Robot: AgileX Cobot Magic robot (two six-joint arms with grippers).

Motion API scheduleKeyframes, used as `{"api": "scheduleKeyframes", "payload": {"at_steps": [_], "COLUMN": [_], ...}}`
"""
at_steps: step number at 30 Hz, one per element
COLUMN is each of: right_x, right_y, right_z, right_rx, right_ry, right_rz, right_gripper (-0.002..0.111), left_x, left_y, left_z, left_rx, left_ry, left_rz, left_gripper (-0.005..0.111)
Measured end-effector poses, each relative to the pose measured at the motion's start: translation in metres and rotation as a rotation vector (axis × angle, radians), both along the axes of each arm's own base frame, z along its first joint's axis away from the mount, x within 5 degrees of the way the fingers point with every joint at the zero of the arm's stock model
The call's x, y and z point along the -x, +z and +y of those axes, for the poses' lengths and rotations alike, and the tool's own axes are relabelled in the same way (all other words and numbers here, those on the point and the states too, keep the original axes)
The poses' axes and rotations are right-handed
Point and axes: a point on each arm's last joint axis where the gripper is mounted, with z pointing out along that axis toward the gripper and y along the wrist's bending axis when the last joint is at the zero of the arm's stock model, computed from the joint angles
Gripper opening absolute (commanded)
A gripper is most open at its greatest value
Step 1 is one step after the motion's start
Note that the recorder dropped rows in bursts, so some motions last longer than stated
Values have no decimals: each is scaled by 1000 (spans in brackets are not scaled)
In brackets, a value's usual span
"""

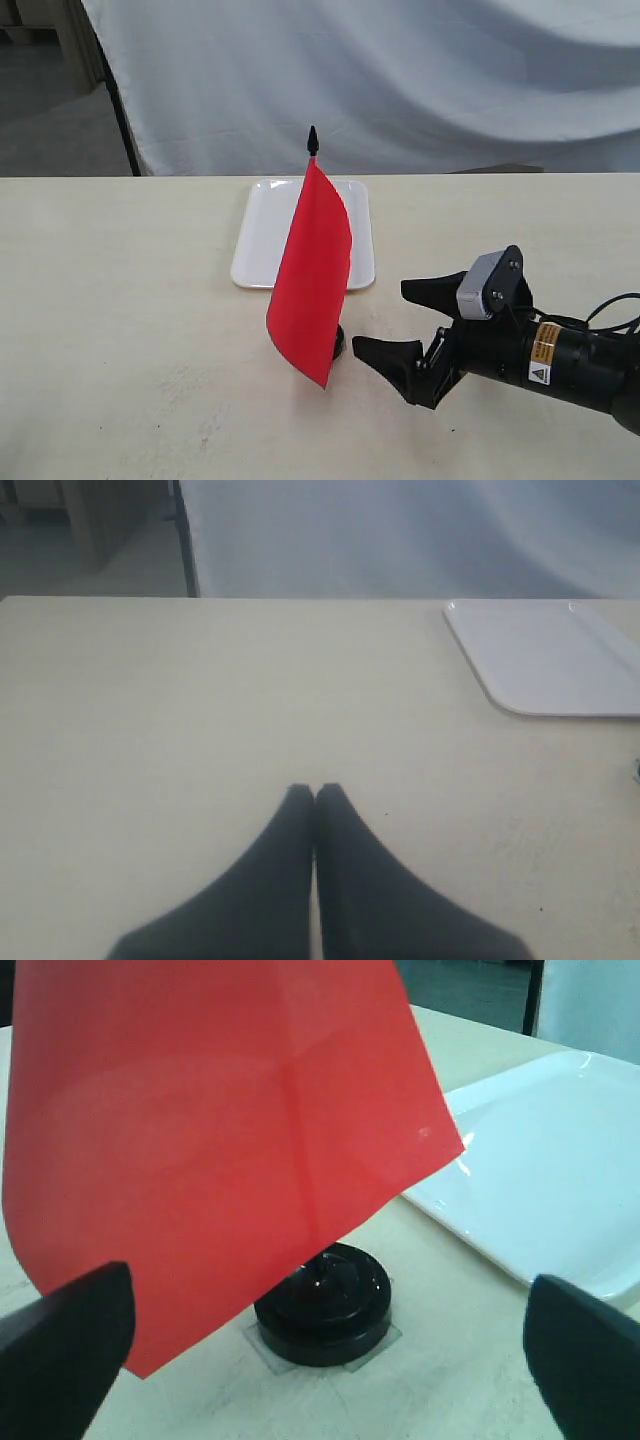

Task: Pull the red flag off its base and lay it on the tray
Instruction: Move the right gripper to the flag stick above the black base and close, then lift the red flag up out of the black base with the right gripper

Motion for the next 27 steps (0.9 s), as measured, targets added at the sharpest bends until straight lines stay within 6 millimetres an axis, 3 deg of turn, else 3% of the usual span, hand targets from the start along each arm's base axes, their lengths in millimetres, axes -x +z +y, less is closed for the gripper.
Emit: {"api": "scheduleKeyframes", "payload": {"at_steps": [8, 20, 27], "right_x": [-1, -18, -24], "right_y": [3, 19, 25], "right_z": [26, 80, 87], "right_rx": [-26, -77, -79], "right_ry": [33, -44, -40], "right_rz": [-6, -59, -81], "right_gripper": [105, 105, 105], "left_x": [0, 0, 0], "left_y": [0, 0, 0], "left_z": [0, 0, 0], "left_rx": [0, 0, 0], "left_ry": [0, 0, 0], "left_rz": [0, 0, 0], "left_gripper": [0, 0, 0]}}
